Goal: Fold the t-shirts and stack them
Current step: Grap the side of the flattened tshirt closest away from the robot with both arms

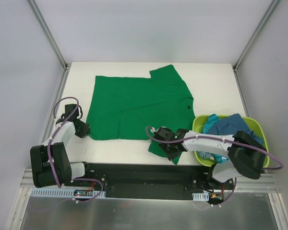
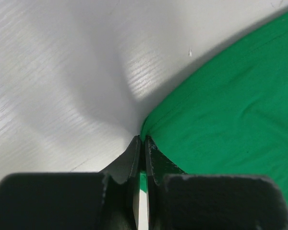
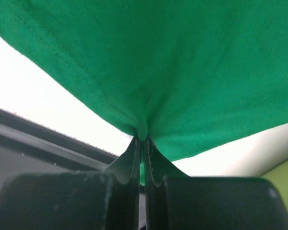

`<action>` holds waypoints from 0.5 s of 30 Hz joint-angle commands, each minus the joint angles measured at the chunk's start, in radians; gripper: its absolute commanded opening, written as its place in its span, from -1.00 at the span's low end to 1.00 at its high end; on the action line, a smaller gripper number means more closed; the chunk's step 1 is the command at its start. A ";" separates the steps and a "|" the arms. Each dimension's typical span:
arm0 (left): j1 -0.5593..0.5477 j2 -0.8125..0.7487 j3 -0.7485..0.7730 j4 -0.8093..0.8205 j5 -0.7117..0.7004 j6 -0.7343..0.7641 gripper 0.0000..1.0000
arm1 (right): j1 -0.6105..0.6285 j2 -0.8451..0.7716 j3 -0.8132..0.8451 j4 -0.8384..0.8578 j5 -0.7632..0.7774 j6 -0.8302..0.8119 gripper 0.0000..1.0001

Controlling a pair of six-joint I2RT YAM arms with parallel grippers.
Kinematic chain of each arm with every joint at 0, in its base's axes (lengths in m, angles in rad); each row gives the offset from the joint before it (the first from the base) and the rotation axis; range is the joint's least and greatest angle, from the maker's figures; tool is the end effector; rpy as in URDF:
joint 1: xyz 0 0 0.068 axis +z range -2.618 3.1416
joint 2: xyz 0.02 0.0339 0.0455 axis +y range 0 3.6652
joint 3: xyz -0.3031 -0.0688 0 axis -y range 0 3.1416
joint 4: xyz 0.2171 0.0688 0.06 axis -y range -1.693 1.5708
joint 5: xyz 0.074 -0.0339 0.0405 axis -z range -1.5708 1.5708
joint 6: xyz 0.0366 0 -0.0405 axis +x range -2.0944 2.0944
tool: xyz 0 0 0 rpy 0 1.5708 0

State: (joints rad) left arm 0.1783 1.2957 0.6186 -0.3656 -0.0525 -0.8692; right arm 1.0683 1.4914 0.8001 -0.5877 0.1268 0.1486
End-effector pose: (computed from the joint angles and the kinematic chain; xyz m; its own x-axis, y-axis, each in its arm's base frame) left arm 0.1967 0.0374 0.2205 -0.3935 -0.8460 -0.3598 -0.7804 0.5143 -0.3556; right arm 0.1164 0.2021 0.2178 -0.5823 -0.7546 -0.3024 -0.7741 0.6283 -0.0772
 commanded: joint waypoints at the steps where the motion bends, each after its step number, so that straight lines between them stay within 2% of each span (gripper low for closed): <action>1: 0.003 -0.119 -0.031 -0.056 0.000 0.032 -1.00 | 0.012 -0.138 -0.050 -0.032 -0.075 -0.007 -0.99; 6: 0.003 -0.202 -0.023 -0.082 0.031 0.038 -1.00 | -0.016 -0.261 -0.003 -0.078 -0.055 -0.049 -1.00; 15: 0.003 -0.191 0.079 -0.090 0.094 -0.001 -1.00 | -0.229 -0.247 0.194 -0.146 -0.007 -0.173 -1.00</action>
State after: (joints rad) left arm 0.1783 1.0893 0.6163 -0.4328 -0.0025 -0.8528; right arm 0.9127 1.2366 0.8856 -0.6888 0.0940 0.0574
